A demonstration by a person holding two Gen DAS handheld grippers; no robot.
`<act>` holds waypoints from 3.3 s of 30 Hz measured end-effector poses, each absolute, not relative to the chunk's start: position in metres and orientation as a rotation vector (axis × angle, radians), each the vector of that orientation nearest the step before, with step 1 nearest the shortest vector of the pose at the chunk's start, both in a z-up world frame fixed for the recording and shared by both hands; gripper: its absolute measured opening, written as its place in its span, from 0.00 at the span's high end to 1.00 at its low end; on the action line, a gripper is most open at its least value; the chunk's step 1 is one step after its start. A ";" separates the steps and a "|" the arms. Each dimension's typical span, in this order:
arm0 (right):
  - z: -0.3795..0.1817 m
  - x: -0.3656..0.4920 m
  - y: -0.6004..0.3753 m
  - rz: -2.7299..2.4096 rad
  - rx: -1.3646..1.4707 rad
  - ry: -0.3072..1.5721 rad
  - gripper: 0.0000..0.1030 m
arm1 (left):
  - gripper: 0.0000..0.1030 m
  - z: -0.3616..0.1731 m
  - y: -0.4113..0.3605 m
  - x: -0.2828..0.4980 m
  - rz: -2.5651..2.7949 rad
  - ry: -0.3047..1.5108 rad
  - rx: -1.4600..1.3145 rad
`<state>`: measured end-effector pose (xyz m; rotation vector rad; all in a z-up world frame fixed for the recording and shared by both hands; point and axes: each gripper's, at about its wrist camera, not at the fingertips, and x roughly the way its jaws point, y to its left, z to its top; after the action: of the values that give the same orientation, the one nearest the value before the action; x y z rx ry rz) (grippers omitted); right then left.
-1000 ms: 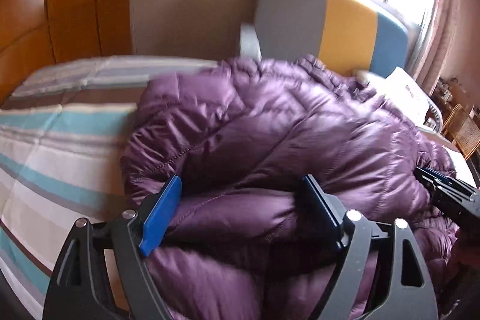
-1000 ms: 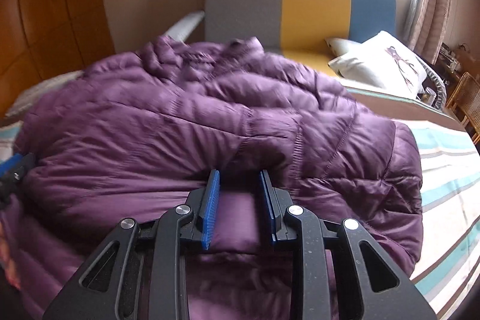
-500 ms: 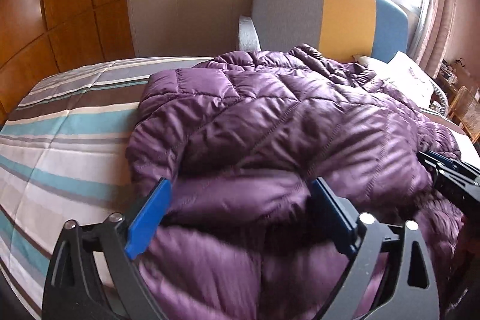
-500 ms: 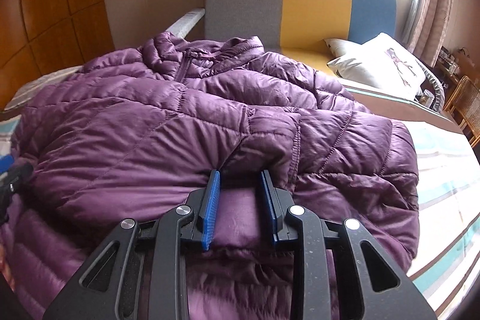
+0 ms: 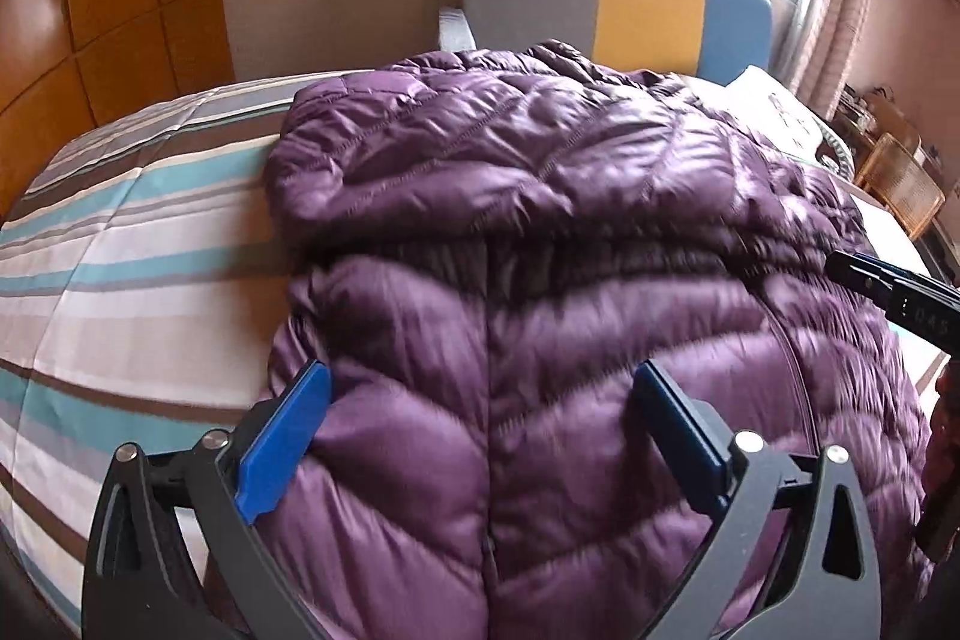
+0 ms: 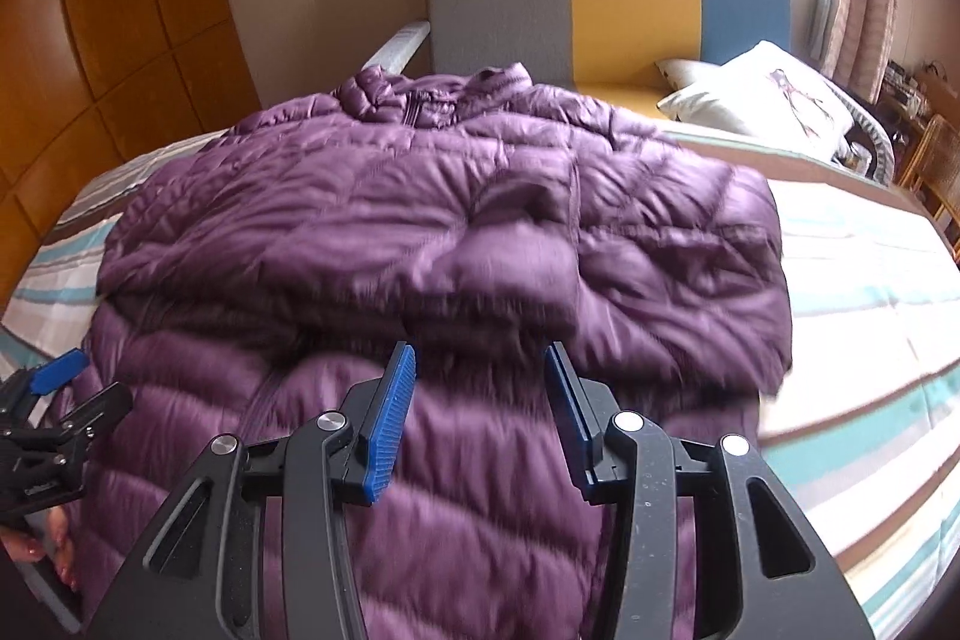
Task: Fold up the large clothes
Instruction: 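Open the left tool to release the sleeve, then open the right tool, then grasp the side edge of the jacket with the right tool, then lift the jacket edge with both tools and fold it over the body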
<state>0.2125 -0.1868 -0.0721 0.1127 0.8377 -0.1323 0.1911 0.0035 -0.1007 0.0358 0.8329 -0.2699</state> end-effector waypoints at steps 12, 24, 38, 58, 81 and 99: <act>-0.067 0.146 -0.182 -0.100 0.099 0.848 0.56 | 0.02 -0.101 0.022 0.142 -0.332 0.815 0.077; -0.071 0.076 -0.210 -0.131 0.123 0.878 0.56 | 0.03 -0.093 0.071 0.092 -0.333 0.780 0.063; -0.086 0.007 -0.245 -0.157 0.253 0.956 0.56 | 0.24 -0.107 0.108 0.068 -0.345 0.875 0.015; -0.100 -0.017 -0.231 -0.023 0.294 1.045 0.90 | 0.68 -0.105 0.106 0.041 -0.447 0.907 0.107; 0.001 -0.036 -0.244 0.406 0.565 0.522 0.95 | 0.94 0.013 0.123 -0.018 -0.723 0.370 -0.083; 0.019 0.037 -0.304 0.299 0.718 0.372 0.95 | 0.94 0.033 0.155 0.057 -0.572 0.370 -0.241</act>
<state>0.0374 -0.3045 0.0193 0.7180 0.3719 0.2995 0.0569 0.1550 0.0334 -0.2414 0.3704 -0.5721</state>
